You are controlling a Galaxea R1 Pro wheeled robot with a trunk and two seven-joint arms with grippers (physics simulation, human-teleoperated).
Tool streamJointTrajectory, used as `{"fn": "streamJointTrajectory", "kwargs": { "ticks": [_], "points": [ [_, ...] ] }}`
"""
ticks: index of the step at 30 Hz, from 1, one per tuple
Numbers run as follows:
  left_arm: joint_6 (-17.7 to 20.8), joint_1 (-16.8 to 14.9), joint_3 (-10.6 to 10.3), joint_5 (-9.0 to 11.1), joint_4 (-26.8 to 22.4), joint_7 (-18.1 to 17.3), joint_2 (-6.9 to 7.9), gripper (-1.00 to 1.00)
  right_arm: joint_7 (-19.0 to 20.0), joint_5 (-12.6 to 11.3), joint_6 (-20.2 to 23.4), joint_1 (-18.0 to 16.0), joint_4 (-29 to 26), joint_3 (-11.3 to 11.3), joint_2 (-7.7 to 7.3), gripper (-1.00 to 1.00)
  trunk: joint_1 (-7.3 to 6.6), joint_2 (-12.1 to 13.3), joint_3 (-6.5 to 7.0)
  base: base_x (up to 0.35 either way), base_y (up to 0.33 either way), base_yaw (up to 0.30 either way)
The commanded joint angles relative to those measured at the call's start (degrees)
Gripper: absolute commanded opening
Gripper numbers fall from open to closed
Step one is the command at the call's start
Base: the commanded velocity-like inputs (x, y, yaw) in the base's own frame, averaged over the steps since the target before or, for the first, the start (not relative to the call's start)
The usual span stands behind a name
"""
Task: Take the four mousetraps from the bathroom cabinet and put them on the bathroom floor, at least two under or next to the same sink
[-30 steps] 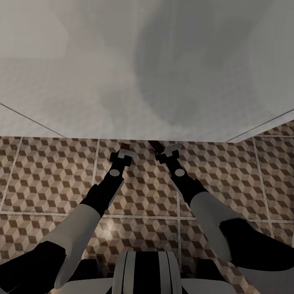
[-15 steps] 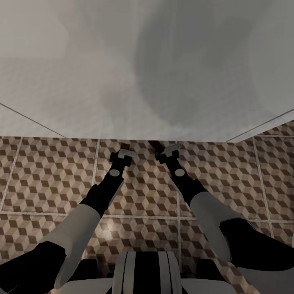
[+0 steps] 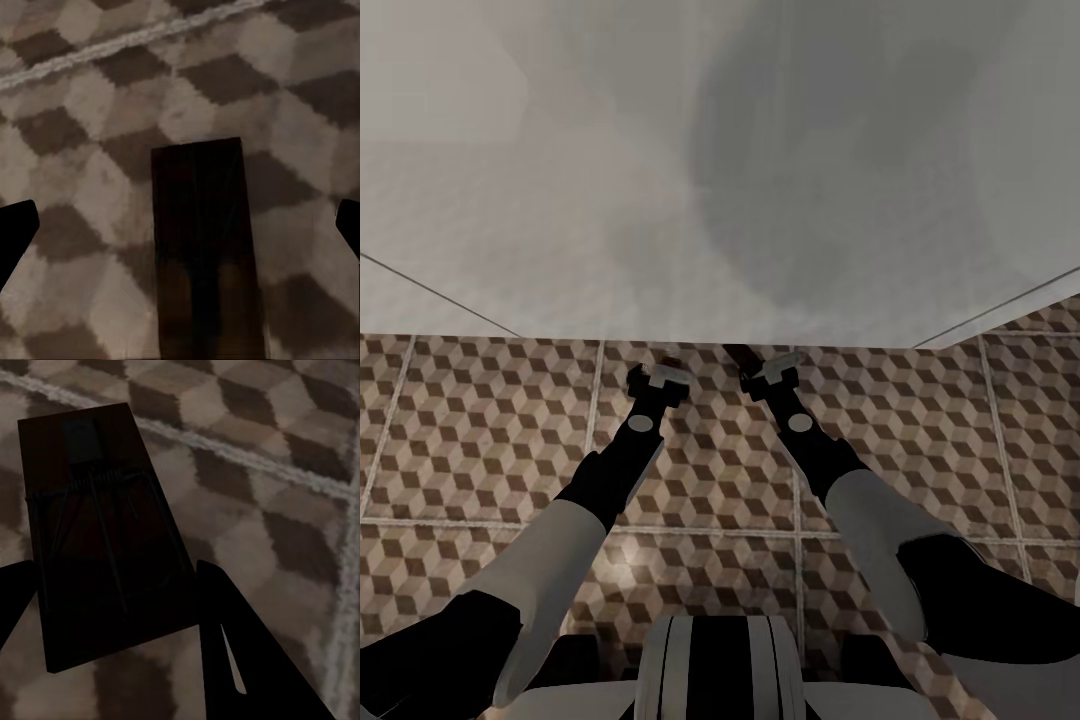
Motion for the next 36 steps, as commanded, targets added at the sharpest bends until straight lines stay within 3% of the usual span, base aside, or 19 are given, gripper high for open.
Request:
{"fn": "streamJointTrajectory", "kwargs": {
  "ticks": [1,6,7,36],
  "points": [
    [0.46,-0.02,-0.18,-0.60,-0.08,0.33,0.02,1.00,-0.29,0.33,-0.11,-0.04,0.09,0.15,0.00,-1.00,-0.01,-0.01,-0.02,0.000,0.000,0.000],
    [0.46,-0.02,-0.22,-0.60,-0.12,0.33,0.02,1.00,-0.29,0.33,-0.16,-0.04,0.07,0.15,0.00,-1.00,-0.01,-0.01,-0.02,0.000,0.000,0.000],
    [0.46,0.00,-0.21,-0.60,-0.14,0.33,0.02,1.00,-0.29,0.33,-0.17,-0.04,0.10,0.15,0.00,1.00,-0.01,-0.01,-0.02,0.000,0.000,0.000],
    [-1.17,0.00,-0.27,-0.64,-0.21,0.41,0.02,1.00,-0.29,0.33,-0.15,-0.04,0.07,0.15,0.00,1.00,-0.01,-0.01,-0.02,0.000,0.000,0.000]
  ]
}}
